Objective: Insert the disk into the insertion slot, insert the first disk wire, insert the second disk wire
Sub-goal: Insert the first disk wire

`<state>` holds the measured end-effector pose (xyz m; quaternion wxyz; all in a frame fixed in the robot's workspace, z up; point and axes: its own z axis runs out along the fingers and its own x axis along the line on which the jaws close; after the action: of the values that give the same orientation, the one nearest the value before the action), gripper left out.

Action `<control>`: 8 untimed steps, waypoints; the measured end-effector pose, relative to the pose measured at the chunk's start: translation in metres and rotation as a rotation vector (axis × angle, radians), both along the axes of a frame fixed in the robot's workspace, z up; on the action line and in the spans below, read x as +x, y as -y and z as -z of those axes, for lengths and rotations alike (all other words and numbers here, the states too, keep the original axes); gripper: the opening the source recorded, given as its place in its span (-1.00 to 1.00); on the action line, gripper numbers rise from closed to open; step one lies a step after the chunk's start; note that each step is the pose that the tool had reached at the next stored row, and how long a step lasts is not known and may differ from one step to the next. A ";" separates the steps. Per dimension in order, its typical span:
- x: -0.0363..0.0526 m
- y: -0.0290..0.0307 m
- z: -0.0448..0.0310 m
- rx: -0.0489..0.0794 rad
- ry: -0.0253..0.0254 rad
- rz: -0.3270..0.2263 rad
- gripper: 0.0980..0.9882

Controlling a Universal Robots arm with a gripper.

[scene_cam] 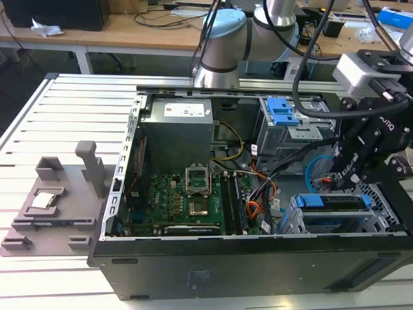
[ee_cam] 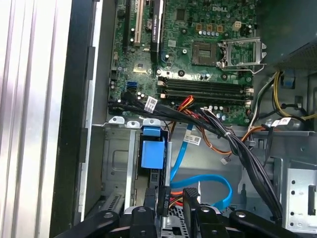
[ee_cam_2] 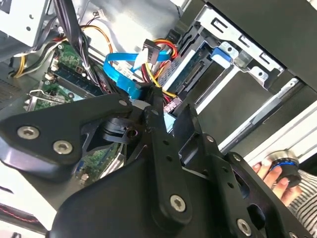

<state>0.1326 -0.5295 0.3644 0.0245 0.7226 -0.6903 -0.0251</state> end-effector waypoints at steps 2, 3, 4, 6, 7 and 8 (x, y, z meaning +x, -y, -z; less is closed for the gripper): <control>-0.0001 0.0000 0.0017 -0.002 0.0000 0.020 -0.41; -0.0001 0.0000 0.0036 -0.004 0.0000 0.026 -0.41; -0.0001 0.0000 0.0054 -0.006 0.0000 0.026 -0.41; -0.0001 0.0001 0.0062 -0.008 0.0000 0.026 -0.41; -0.0001 0.0000 0.0063 -0.008 0.0001 0.026 -0.41; -0.0001 0.0000 0.0064 -0.008 0.0001 0.026 -0.41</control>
<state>0.1325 -0.5295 0.3580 0.0271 0.7135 -0.6997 -0.0226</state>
